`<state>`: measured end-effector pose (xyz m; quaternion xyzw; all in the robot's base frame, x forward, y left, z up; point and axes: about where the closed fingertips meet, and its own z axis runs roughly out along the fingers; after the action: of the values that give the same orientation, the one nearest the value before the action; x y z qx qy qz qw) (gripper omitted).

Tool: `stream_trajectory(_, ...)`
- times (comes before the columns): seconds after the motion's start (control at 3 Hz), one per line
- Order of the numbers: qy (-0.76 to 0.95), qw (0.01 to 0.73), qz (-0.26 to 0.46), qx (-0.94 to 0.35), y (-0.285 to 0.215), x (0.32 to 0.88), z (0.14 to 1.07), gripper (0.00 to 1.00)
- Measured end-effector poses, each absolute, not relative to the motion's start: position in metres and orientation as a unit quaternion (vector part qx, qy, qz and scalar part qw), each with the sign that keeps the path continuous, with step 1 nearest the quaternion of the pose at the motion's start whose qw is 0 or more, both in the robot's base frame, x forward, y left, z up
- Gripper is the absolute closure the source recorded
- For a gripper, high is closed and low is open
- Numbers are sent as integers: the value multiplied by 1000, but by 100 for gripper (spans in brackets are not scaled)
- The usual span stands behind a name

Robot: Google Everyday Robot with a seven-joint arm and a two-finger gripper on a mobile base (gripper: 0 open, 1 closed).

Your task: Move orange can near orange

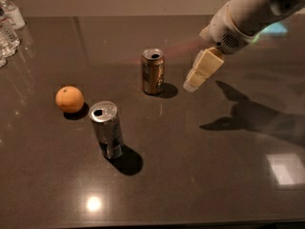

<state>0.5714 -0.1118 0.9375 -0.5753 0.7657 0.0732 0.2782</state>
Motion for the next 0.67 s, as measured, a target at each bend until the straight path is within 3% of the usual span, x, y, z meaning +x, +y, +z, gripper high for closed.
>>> stream_trajectory(0.67, 744, 300, 122, -584, -64, 598, 923, 0)
